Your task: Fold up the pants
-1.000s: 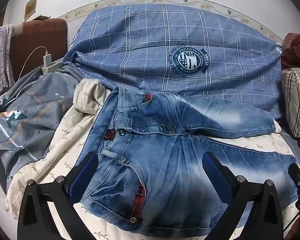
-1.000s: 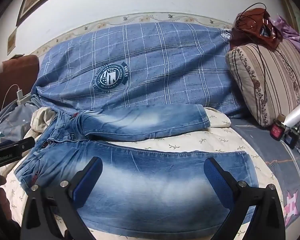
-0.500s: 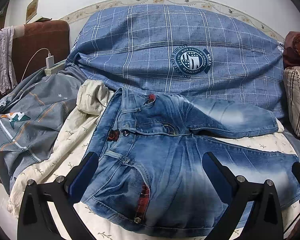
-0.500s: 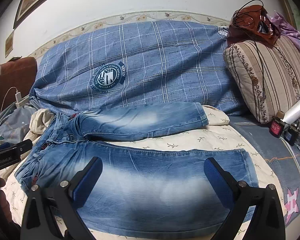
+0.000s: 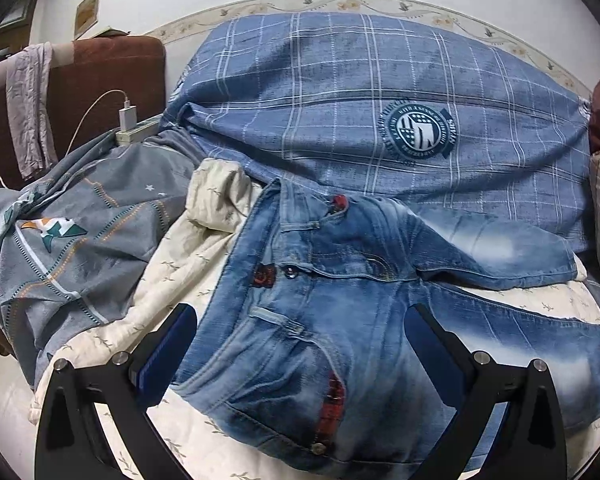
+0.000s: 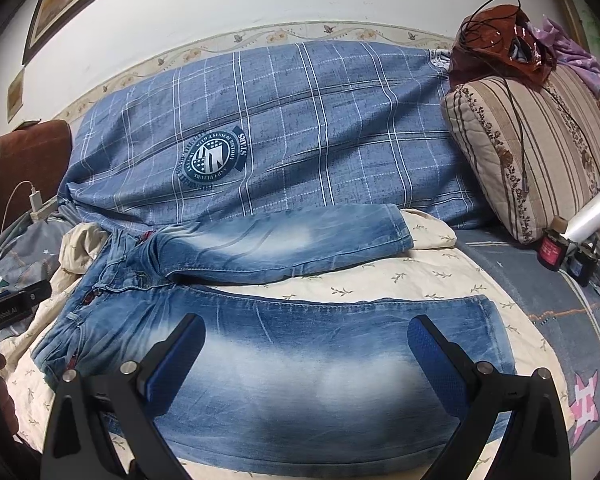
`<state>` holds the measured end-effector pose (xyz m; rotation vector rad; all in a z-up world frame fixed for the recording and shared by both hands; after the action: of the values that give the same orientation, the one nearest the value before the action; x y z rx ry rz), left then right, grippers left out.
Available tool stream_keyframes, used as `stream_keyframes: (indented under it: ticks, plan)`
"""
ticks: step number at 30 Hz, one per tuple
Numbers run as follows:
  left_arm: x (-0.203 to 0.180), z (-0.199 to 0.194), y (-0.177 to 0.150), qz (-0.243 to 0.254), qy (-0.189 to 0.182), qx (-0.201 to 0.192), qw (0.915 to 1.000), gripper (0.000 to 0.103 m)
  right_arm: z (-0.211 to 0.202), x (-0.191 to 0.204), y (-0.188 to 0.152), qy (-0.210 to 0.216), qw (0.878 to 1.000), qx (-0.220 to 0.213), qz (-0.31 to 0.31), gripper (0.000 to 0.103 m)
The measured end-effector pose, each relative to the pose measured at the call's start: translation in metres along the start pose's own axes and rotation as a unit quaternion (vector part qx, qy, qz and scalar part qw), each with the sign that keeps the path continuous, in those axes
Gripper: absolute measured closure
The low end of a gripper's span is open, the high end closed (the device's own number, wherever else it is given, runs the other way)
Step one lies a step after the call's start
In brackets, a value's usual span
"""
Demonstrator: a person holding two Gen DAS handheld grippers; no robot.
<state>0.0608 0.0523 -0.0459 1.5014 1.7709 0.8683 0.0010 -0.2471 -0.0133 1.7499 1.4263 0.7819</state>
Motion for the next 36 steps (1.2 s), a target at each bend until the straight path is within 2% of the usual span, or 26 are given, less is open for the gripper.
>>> stream_keyframes:
  ticks: [20, 36]
  plan:
    - [0.056, -0.009, 0.008, -0.027, 0.046, -0.021, 0.9983, 0.0, 0.007, 0.028, -0.003, 0.016, 1.0, 0.005, -0.018, 0.001]
    - [0.074, -0.012, 0.01, -0.036, 0.061, -0.029, 0.9971, 0.0, 0.01, 0.041, -0.006, 0.022, 0.999, 0.007, -0.032, 0.001]
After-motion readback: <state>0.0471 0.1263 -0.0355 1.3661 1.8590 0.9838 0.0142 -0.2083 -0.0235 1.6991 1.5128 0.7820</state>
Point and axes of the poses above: each gripper's, at about its wrist camera, not at the fingertips, and z roughly the way its jaws point, x to its left, y to its top, the point moved 8 cm from there along z, roughly the way its jaws point, and after that the axes turned 4 degrees about -y, right-handed, at the moved point
